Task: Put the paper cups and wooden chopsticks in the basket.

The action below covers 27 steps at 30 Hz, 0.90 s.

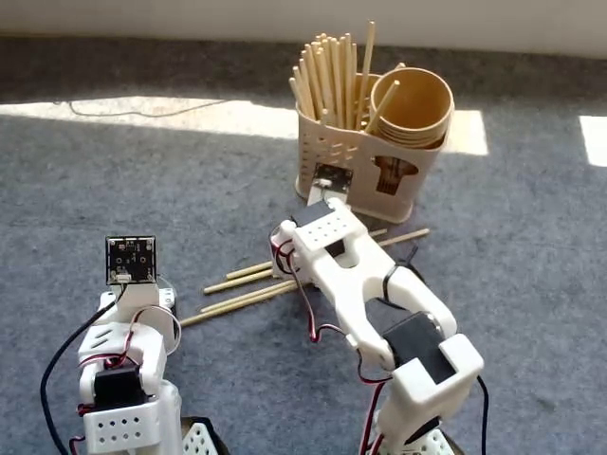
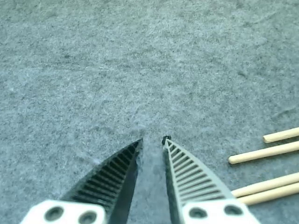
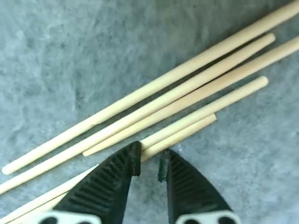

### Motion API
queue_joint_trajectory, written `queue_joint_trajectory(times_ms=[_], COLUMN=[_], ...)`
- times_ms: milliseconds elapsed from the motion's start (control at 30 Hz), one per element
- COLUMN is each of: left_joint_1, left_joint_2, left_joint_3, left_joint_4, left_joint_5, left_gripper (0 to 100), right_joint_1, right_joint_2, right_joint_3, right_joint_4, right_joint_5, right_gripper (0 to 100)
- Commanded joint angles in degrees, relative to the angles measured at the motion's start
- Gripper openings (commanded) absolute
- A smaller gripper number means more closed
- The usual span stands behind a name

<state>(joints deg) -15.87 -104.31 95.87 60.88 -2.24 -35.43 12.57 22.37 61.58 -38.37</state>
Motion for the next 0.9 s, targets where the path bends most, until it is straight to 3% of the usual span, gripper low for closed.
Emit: queue_joint_trajectory(times_ms=[0,233,400,700,867], left_joint_1=[-0.6,-0.6,-0.6,-3.6,-9.2], left_joint_2=[0.0,0.0,0.0,-0.1,-0.2], left_joint_3=[1.3,1.3,1.3,1.3,1.2], left_joint_4=[-1.1,-1.1,-1.1,-1.3,-1.3], left_joint_5=[0.2,0.2,0.2,0.0,-10.5], left_gripper=[8,8,8,9,9], right_joint_1=[-1.3,-1.3,-1.3,-1.5,-1.6], right_joint_2=[0.6,-1.5,-6.9,-16.8,-15.6], right_joint_3=[1.1,-6.0,-8.6,-8.6,-8.7], right_joint_4=[0.8,10.6,13.2,13.2,12.9], right_joint_5=[2.3,2.8,12.0,45.6,59.5], right_gripper=[0.5,0.5,0.5,0.5,0.5])
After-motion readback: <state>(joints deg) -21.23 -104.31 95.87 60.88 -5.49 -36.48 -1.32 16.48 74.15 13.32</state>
